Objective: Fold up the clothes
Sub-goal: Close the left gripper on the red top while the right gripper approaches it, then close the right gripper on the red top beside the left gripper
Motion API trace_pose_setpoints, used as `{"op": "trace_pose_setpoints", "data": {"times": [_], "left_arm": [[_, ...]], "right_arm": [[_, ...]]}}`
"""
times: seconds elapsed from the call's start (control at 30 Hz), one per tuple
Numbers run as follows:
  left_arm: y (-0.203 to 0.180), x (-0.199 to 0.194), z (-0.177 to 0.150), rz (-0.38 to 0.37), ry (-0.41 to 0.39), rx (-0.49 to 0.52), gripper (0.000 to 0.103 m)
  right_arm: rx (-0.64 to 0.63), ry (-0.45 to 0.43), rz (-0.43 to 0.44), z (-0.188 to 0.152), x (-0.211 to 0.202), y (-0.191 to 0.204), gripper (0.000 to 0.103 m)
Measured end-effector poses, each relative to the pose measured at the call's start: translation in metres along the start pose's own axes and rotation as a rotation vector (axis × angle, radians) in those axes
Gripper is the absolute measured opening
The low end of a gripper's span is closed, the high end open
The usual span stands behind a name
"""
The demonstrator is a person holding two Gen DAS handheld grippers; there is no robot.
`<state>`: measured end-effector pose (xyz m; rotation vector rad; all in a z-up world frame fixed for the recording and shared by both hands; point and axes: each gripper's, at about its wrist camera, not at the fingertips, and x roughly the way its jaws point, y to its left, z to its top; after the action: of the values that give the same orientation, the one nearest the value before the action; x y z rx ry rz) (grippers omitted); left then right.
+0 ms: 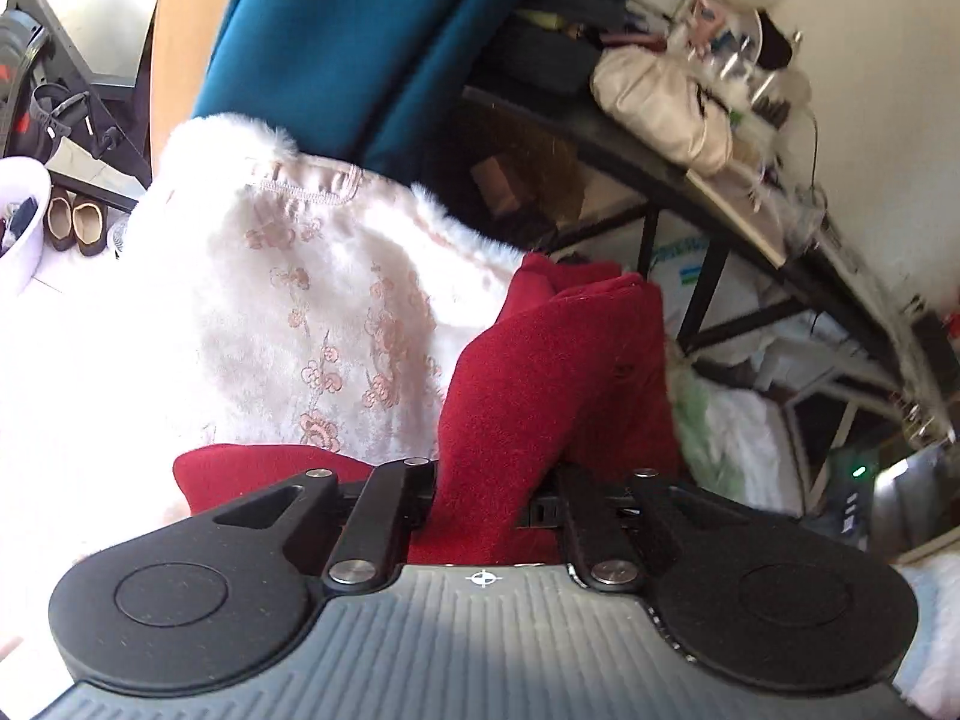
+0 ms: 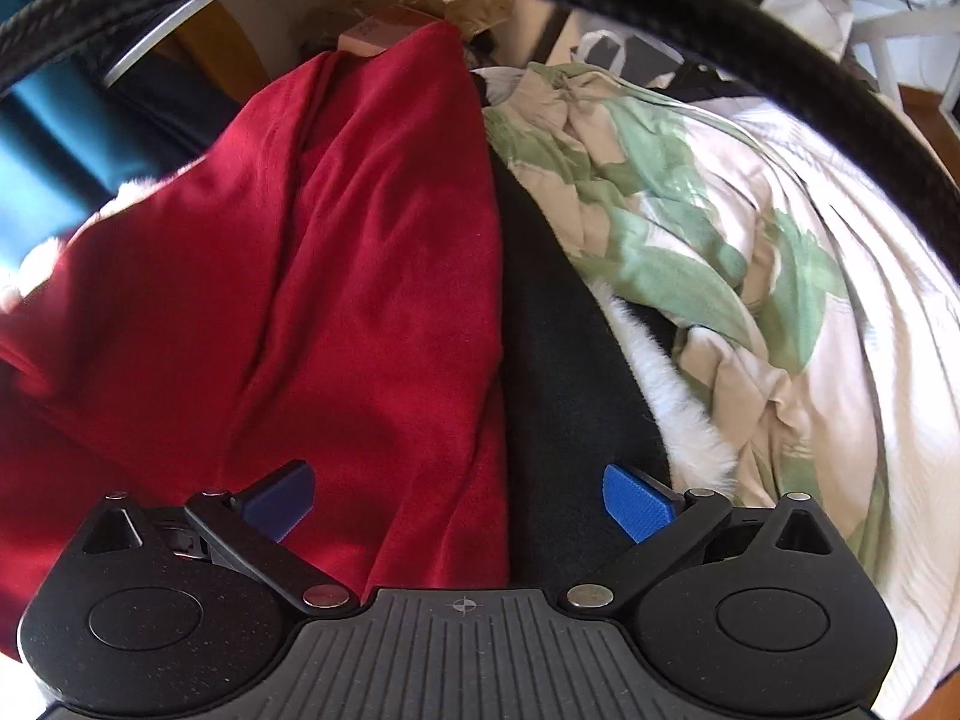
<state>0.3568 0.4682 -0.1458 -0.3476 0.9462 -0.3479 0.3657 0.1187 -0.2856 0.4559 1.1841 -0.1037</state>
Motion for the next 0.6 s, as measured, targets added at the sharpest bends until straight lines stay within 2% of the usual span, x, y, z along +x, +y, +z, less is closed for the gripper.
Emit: {"op": "trace_pose_setpoints", "data": {"times": [0.13, 0.2, 0.27, 0.43, 0.5, 0.6], "left_arm": [[-0.024, -0.029, 0.011, -0.048, -0.076, 0.107, 0.011], [-0.031, -0.040, 0.020, -0.131, -0.101, 0.073, 0.011], [-0.037, -0.050, 0.027, -0.179, -0.138, 0.047, 0.011], [-0.055, -0.071, 0.037, -0.212, -0.232, 0.059, 0.011], [-0.060, -0.075, 0.037, -0.235, -0.239, 0.055, 0.011], [-0.070, -0.076, 0.039, -0.224, -0.242, 0.081, 0.011]], "right_arm": [[-0.059, -0.004, -0.008, -0.008, 0.010, 0.012, 0.102], [-0.063, 0.005, 0.016, -0.012, 0.012, 0.015, 0.102], [-0.038, 0.017, 0.059, -0.014, 0.011, 0.015, 0.102], [0.099, 0.095, 0.205, -0.021, 0.014, 0.003, 0.102], [0.177, 0.142, 0.255, -0.025, 0.020, -0.004, 0.102], [0.308, 0.179, 0.322, -0.031, 0.027, -0.014, 0.102]]}}
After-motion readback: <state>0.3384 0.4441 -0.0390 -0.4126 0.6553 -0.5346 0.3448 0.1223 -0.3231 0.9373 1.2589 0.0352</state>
